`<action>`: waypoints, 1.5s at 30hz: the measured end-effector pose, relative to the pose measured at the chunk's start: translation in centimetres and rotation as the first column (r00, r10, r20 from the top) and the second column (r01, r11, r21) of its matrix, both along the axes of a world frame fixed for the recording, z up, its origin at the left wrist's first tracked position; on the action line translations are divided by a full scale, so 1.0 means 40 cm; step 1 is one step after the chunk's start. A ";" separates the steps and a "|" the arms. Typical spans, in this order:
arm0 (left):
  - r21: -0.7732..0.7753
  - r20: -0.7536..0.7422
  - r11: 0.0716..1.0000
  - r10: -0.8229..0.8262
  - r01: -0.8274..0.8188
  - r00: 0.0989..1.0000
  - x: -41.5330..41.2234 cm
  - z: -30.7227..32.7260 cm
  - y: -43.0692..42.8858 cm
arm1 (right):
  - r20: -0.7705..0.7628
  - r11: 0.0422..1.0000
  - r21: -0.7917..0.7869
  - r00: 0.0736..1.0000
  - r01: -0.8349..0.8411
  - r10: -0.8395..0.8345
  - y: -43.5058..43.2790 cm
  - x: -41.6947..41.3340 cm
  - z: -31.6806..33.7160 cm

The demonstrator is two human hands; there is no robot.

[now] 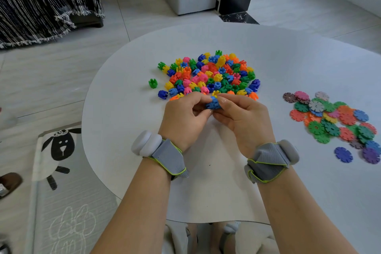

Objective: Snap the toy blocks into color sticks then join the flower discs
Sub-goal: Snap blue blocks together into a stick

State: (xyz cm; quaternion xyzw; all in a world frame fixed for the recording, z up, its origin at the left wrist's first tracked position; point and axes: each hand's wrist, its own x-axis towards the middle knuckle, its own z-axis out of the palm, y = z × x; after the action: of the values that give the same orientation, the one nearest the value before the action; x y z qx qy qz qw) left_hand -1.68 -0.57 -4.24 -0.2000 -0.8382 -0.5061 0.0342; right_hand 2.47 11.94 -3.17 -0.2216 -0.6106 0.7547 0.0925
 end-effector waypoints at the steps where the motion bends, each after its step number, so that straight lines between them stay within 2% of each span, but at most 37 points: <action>1: 0.026 0.028 1.000 0.004 -0.005 1.000 0.000 0.001 0.000 | 0.004 1.000 0.013 1.000 0.001 -0.001 -0.002 -0.001 -0.001; 4: 0.072 0.098 0.997 -0.019 0.012 0.995 0.001 0.008 0.001 | 0.001 0.998 0.059 1.000 -0.003 0.003 -0.008 -0.005 -0.004; 9: 0.048 0.120 0.999 -0.004 -0.002 0.993 0.000 0.007 0.002 | 0.000 0.986 0.165 1.000 0.004 -0.004 -0.013 -0.009 -0.015; 13: 0.020 0.089 0.999 0.043 -0.045 0.995 -0.002 0.006 0.008 | 0.048 0.998 0.063 0.999 -0.023 0.020 -0.016 -0.020 -0.006; 14: 0.024 0.077 0.998 0.053 -0.055 0.996 -0.004 0.007 0.008 | 0.050 0.998 0.065 0.999 -0.015 0.011 -0.019 -0.019 -0.005; 15: 0.024 0.070 0.997 0.068 -0.070 0.995 -0.007 0.009 0.008 | 0.048 0.991 0.132 0.999 0.008 -0.014 -0.020 -0.020 -0.009; 16: 0.012 0.071 0.996 0.087 -0.088 0.994 -0.011 0.010 0.006 | 0.042 0.966 0.255 0.998 0.035 -0.047 -0.018 -0.018 -0.016; 19: -0.052 0.082 0.991 0.126 -0.123 0.989 -0.018 0.011 -0.013 | 0.023 0.806 0.591 0.998 0.037 -0.063 -0.007 -0.016 -0.042; 22: -0.083 0.077 0.988 0.138 -0.131 0.987 -0.016 0.010 -0.027 | 0.051 0.630 0.776 0.998 -0.021 -0.029 0.001 -0.022 -0.045; 25: -0.096 0.062 0.986 0.143 -0.137 0.988 -0.016 0.010 -0.027 | 0.105 0.493 0.866 0.994 -0.086 -0.010 -0.011 -0.030 -0.033; 28: -0.106 0.028 0.985 0.137 -0.133 0.990 -0.014 0.008 -0.024 | 0.209 0.389 0.904 0.977 -0.177 -0.042 -0.025 -0.038 -0.026; 33: -0.109 0.004 0.982 0.155 -0.153 0.988 -0.017 0.005 -0.027 | 0.188 0.371 0.914 0.982 -0.164 -0.029 -0.042 -0.042 -0.017; 39: -0.084 -0.010 0.980 0.182 -0.182 0.983 -0.022 0.007 -0.034 | 0.298 0.278 0.923 0.951 -0.265 -0.083 -0.081 -0.047 -0.017; 42: -0.112 -0.030 0.979 0.168 -0.170 0.985 -0.021 0.001 -0.034 | 0.326 0.274 0.918 0.939 -0.287 -0.109 -0.086 -0.052 -0.017; 45: -0.121 -0.038 0.980 0.157 -0.161 0.987 -0.020 -0.002 -0.035 | 0.327 0.331 0.897 0.944 -0.292 -0.053 -0.079 -0.055 -0.016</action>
State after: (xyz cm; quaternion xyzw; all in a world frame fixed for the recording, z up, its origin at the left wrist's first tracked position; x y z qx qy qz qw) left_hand -2.50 -1.96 -4.33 -0.1412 -0.8807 -0.4460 0.0740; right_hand 0.28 8.78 -3.80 -0.1926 -0.9528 0.2285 0.0531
